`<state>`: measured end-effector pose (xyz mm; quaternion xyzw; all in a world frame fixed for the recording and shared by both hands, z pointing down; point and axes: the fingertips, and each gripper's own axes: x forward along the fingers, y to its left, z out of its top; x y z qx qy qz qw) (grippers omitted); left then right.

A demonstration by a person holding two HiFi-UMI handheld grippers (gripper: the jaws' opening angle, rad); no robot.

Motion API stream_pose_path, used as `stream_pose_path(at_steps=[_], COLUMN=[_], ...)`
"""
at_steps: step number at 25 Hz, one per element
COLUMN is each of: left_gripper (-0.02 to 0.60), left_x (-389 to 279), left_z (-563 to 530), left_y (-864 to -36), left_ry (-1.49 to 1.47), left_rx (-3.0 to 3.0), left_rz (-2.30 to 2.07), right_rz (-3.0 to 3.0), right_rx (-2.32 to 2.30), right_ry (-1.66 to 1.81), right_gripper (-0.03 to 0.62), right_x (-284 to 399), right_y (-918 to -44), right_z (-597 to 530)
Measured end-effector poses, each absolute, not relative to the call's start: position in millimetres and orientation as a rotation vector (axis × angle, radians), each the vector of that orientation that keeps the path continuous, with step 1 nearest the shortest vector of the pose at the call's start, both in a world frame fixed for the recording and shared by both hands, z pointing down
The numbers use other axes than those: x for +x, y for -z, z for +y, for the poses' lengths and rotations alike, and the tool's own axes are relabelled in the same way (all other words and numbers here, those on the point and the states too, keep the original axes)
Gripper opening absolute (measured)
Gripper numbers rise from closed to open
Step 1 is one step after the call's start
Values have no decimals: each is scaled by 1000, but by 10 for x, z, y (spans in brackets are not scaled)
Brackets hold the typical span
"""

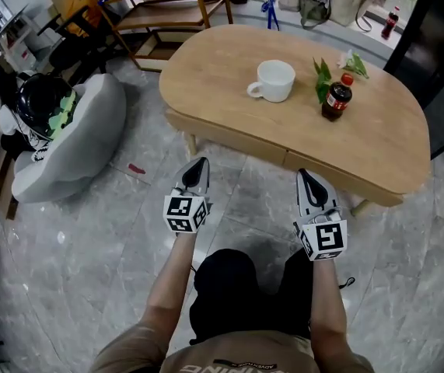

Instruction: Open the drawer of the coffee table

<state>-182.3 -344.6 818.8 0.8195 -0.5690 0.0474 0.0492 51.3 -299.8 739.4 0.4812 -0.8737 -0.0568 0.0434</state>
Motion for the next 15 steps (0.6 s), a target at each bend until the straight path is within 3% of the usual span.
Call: stream_pose_path(at_steps=[10, 13, 15], left_gripper=[-3, 1, 65], left_x=[-1732, -1685, -1610], left_z=[-3657, -3710, -3752], left_y=[-8650, -8802, -8847], left_ry=[-82, 82, 343], left_rx=[2410, 2367, 2266], left_rz=[-1641, -1513, -1304], right_rz=[-2617, -2618, -2626], right_rx=[1480, 1503, 1508], right_ry=[169, 157, 157], right_gripper=[5, 5, 5], right_x=[505, 545, 543], right_y=[-7513, -7513, -7505], right_z=[-3019, -3010, -3004])
